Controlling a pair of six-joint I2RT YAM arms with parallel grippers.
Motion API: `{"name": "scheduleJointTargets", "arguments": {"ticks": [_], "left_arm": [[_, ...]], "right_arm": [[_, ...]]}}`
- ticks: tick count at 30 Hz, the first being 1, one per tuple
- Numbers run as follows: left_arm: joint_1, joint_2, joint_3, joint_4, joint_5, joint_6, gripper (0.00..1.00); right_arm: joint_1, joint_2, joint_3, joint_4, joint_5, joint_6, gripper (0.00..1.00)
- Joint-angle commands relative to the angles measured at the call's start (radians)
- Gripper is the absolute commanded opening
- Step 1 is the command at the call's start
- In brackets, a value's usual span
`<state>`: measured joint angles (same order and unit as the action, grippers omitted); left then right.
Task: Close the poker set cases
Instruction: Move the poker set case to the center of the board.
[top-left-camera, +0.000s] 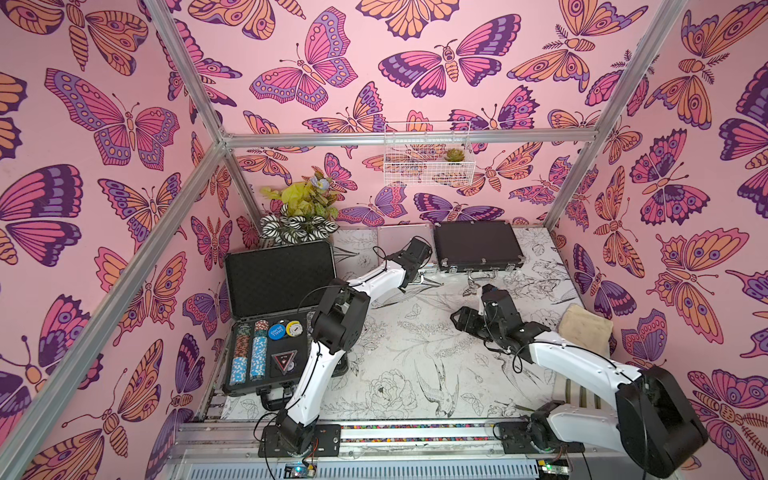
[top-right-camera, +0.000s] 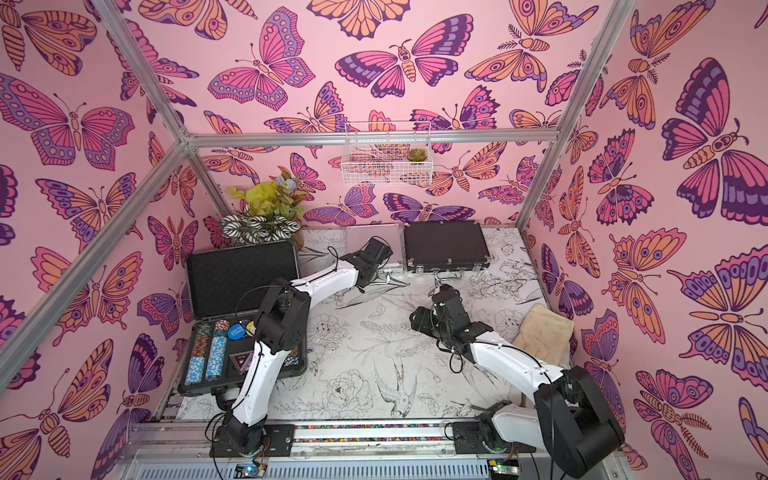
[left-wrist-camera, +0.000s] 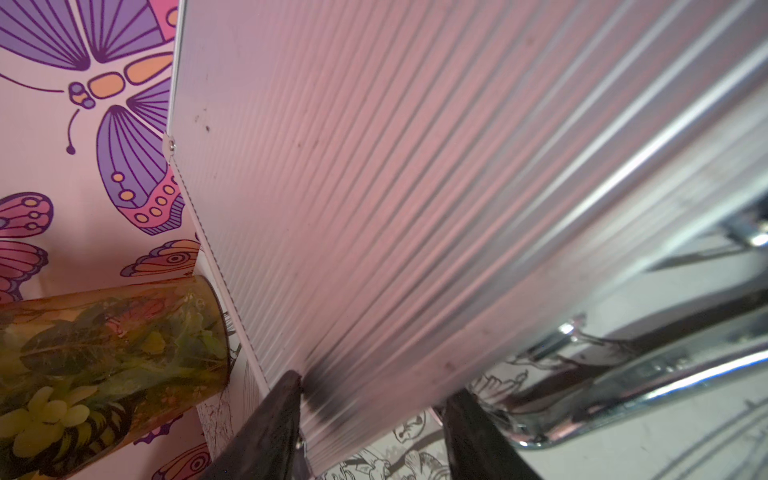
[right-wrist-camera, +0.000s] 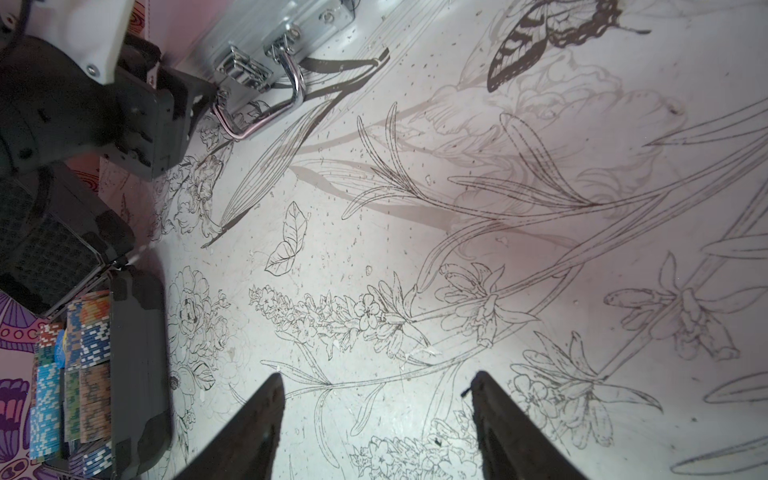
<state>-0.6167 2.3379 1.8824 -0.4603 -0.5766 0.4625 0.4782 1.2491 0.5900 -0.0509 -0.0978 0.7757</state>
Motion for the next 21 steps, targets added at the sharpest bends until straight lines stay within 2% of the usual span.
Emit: {"name": "scheduleJointTargets", "arguments": {"ticks": [1, 15, 18, 21], "left_arm": [[0.031, 0.064, 0.018, 0.009, 0.005, 0.018, 0.56], [0.041, 0.112, 0.104, 0.012, 0.004, -0.026, 0.61], [0.038, 0.071, 0.08, 0.013, 0.008, -0.064, 0.63], [0.036, -0.026, 0.016, 0.013, 0.042, -0.142, 0.65]], "right_arm": [[-0.006, 0.011, 0.032, -0.016, -0.006, -0.024, 0.72], [-0.006, 0.014, 0.037, -0.018, -0.025, -0.026, 0.72], [-0.006, 0.008, 0.035, -0.02, -0.032, -0.028, 0.72], [-0.006, 0.007, 0.034, -0.018, -0.036, -0.029, 0.72]]}}
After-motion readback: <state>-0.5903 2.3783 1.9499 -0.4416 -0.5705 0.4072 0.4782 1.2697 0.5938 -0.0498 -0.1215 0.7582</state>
